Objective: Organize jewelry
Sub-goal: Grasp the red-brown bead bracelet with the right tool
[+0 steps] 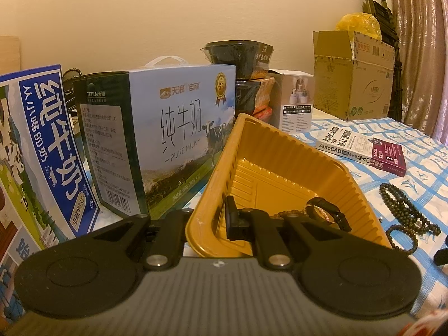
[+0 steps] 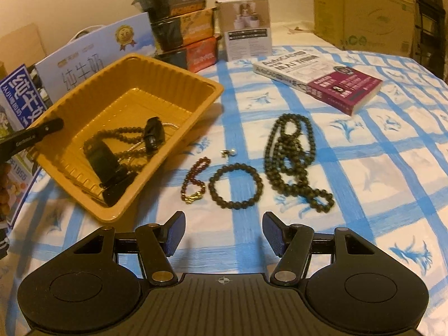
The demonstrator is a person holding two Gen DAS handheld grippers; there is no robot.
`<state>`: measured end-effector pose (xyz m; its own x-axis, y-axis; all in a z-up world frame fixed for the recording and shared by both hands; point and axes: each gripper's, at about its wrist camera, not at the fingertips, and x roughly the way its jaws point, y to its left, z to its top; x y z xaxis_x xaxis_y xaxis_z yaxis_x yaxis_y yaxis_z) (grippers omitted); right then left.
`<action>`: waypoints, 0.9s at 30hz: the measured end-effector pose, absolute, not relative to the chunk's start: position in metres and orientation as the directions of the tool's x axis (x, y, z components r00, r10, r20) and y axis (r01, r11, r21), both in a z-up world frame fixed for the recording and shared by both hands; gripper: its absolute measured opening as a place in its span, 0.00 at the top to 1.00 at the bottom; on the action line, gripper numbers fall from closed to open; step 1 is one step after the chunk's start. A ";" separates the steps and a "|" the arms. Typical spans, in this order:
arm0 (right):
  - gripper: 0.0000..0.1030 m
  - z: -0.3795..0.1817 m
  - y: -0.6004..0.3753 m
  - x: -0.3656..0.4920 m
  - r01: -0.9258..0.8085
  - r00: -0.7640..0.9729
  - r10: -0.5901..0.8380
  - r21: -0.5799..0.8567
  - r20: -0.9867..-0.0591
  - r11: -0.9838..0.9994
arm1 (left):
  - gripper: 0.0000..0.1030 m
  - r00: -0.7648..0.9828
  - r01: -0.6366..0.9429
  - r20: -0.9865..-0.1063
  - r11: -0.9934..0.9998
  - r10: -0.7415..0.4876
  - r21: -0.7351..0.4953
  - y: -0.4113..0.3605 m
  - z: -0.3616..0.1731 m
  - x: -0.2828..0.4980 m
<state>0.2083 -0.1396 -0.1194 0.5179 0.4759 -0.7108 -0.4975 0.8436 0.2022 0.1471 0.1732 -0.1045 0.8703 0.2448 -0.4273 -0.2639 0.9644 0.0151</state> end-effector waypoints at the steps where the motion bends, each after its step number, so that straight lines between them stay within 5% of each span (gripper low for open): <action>1: 0.40 -0.120 -0.137 0.209 -0.501 0.518 0.476 0.200 -0.711 0.842 | 0.91 0.870 -0.264 -0.428 0.964 0.245 0.016 0.173 -0.104 0.147; 7: 0.41 -0.130 -0.119 0.213 -0.580 0.498 0.518 0.177 -0.696 0.795 | 0.91 0.870 -0.264 -0.427 0.964 0.245 0.016 0.173 -0.105 0.147; 10: 0.56 -0.133 -0.109 0.219 -0.638 0.478 0.546 0.155 -0.688 0.755 | 0.91 0.869 -0.265 -0.429 0.964 0.246 0.015 0.173 -0.105 0.147; 15: 0.67 -0.139 -0.096 0.237 -0.693 0.459 0.564 0.121 -0.687 0.711 | 0.91 0.867 -0.265 -0.432 0.964 0.246 0.017 0.174 -0.106 0.147; 19: 0.88 -0.145 -0.085 0.251 -0.719 0.456 0.561 0.086 -0.691 0.690 | 0.90 0.866 -0.265 -0.434 0.964 0.247 0.018 0.175 -0.107 0.147; 27: 0.89 -0.155 -0.070 0.265 -0.778 0.418 0.535 0.015 -0.734 0.628 | 0.90 0.866 -0.265 -0.435 0.964 0.247 0.018 0.175 -0.107 0.147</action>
<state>0.2645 -0.0700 -0.1553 0.4176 0.5350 -0.7344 -0.7782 0.6278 0.0148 0.1471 0.1755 -0.1068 0.8660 0.2468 -0.4349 -0.2655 0.9639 0.0183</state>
